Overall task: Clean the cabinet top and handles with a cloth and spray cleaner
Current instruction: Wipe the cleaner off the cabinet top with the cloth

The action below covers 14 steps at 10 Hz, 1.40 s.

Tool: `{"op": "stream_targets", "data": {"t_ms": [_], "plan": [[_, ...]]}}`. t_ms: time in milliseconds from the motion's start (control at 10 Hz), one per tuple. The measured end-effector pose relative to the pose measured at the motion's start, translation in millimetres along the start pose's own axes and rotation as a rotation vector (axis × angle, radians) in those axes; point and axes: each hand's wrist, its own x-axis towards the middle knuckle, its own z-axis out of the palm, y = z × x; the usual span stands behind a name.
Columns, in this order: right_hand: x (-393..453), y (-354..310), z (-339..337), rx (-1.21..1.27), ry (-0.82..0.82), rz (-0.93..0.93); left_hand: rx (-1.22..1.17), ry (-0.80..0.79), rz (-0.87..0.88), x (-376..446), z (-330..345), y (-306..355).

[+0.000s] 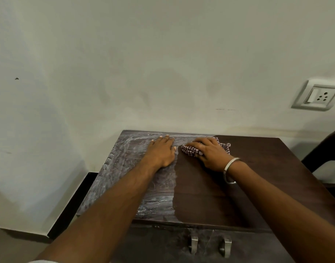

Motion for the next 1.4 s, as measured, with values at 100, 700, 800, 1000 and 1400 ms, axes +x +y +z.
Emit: {"op": "stream_targets", "data": {"t_ms": [100,700,800,1000,1400], "plan": [[13.4,6.4,2.9,-0.015,-0.017,0.054,-0.001,-0.003,0.0,1.9,0.7,-0.6],[44.9,6.1,17.2,0.035,-0.049,0.143,-0.006,0.018,0.006,14.3,4.0,-1.3],[39.2,1.9,19.2,0.032,-0.022,0.103,-0.006,0.018,0.002,16.8,3.8,-1.0],[39.9,14.6,16.2,0.008,-0.047,0.126,0.002,0.011,0.005,19.8,3.1,-0.5],[45.8,11.0,21.5,0.034,-0.039,0.131,0.005,0.014,0.009,29.1,3.9,-1.3]]}}
